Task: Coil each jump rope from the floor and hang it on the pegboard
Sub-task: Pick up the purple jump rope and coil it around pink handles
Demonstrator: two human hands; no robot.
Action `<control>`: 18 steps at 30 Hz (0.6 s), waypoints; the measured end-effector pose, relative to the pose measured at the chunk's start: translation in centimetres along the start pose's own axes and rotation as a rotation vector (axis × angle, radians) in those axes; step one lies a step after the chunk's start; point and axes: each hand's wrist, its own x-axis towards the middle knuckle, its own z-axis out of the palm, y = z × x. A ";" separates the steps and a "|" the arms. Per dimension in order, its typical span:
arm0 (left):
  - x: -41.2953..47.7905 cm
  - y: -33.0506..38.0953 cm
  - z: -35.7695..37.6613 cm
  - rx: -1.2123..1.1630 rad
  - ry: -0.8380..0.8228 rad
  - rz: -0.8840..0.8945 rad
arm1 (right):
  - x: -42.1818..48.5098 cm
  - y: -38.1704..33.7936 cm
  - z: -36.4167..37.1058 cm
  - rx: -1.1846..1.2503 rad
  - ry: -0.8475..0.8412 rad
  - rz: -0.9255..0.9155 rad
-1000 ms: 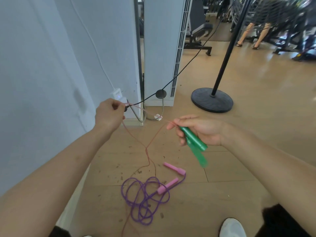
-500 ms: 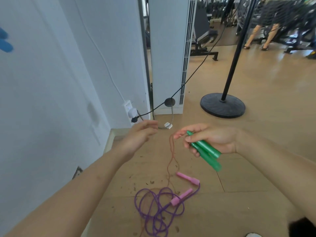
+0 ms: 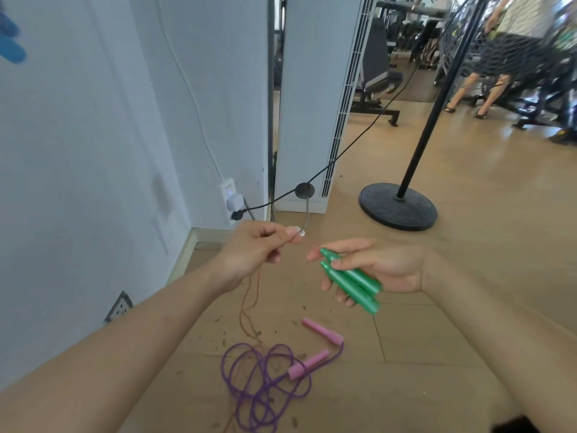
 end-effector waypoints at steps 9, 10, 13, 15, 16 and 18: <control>-0.1 0.8 -1.0 -0.044 0.153 0.048 | 0.7 1.2 -0.3 0.055 -0.008 -0.003; -0.1 0.8 -1.0 -0.043 0.160 0.056 | 0.8 1.3 -0.3 0.058 0.001 -0.006; -0.2 1.1 -1.2 -0.083 0.169 0.084 | 1.1 1.4 -0.1 0.061 0.031 0.007; -0.3 1.2 -1.4 -0.096 0.178 0.088 | 1.1 1.3 0.2 0.027 0.064 0.018; -0.2 1.2 -1.6 -0.096 0.191 0.085 | 1.1 1.2 0.4 -0.006 0.090 0.024; -0.1 1.0 -1.9 -0.089 0.223 0.081 | 1.2 1.1 0.6 -0.058 0.143 0.018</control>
